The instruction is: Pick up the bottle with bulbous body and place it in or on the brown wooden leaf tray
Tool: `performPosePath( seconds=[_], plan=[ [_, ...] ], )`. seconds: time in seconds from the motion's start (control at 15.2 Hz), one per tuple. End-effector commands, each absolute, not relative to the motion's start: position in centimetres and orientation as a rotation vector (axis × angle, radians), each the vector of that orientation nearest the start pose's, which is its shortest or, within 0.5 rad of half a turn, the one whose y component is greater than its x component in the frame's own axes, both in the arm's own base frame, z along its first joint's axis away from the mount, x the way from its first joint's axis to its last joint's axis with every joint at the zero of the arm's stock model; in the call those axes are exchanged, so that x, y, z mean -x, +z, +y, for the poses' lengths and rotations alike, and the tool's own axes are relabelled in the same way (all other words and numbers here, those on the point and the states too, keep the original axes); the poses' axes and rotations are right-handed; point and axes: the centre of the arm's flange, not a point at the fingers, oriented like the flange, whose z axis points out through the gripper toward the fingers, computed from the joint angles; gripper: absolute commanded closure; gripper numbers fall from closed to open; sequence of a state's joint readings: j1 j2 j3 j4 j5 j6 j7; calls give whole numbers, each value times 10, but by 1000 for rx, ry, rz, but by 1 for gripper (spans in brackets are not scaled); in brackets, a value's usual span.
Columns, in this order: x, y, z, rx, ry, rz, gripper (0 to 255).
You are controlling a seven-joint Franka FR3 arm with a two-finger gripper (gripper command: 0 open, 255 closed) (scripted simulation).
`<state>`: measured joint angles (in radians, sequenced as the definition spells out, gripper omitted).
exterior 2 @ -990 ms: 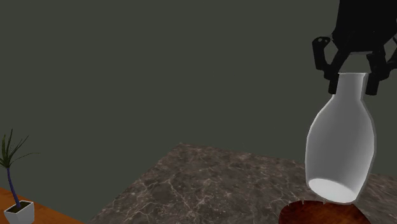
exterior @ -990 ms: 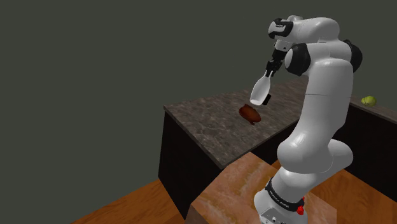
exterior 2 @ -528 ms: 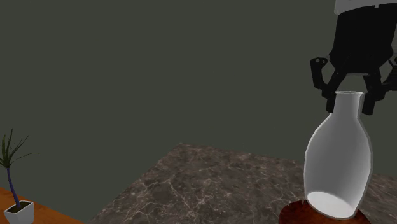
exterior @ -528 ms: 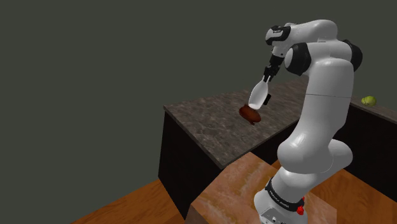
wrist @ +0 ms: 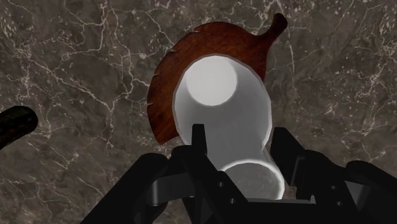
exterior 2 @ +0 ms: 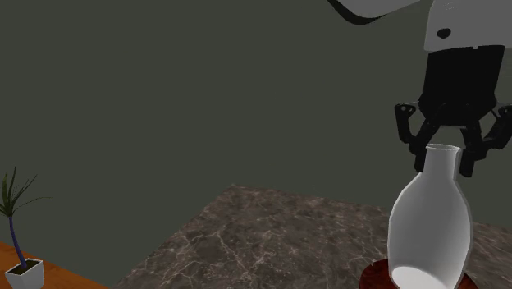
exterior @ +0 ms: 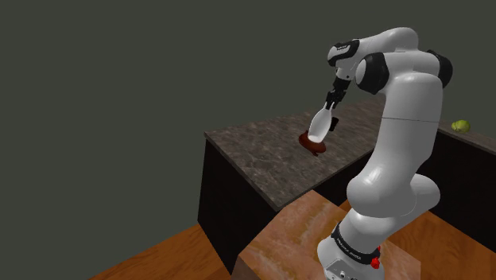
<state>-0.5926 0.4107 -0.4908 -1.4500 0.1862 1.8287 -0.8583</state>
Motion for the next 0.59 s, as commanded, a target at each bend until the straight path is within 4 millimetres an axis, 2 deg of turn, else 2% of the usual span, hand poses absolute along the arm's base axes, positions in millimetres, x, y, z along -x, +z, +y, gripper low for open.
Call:
performPosePath(
  seconds=[0.0, 0.07, 0.53],
  plan=[
    [-372, 464, -562, 3139, -5, 371, 255],
    [-372, 459, -562, 3139, -5, 371, 255],
    [-372, 459, -562, 3139, -5, 371, 255]
  ],
)
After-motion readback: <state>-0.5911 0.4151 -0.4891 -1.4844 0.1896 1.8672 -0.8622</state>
